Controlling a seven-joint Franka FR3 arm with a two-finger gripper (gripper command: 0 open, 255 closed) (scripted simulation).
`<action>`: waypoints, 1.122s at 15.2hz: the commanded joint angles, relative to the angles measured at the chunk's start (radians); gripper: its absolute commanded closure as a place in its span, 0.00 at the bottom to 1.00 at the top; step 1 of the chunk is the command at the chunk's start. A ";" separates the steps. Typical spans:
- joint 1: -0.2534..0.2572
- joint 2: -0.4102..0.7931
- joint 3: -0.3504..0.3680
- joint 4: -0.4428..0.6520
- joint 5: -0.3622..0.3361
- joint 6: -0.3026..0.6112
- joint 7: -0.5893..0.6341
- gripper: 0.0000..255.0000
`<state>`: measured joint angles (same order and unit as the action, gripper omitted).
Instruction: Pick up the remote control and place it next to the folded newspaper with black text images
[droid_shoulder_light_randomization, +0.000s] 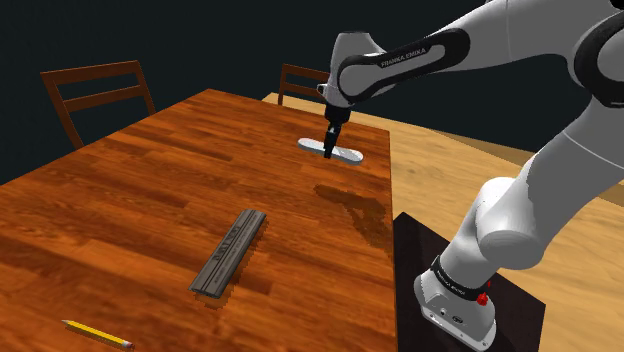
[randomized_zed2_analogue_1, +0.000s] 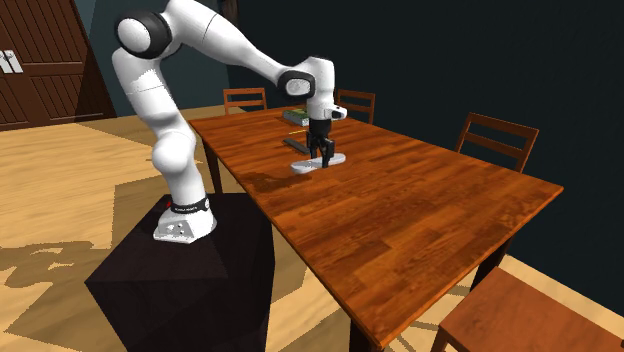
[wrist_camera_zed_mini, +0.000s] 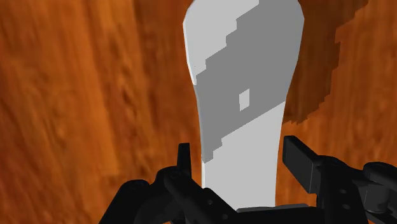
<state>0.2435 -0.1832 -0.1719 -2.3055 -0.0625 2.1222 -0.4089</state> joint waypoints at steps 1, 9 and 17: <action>0.020 -0.018 0.029 -0.020 0.003 0.001 0.049 1.00; 0.111 -0.006 0.154 -0.008 0.034 -0.005 0.247 1.00; 0.199 0.071 0.271 0.078 0.053 -0.018 0.441 1.00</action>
<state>0.4302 -0.1247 0.0832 -2.2335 -0.0114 2.0979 0.0031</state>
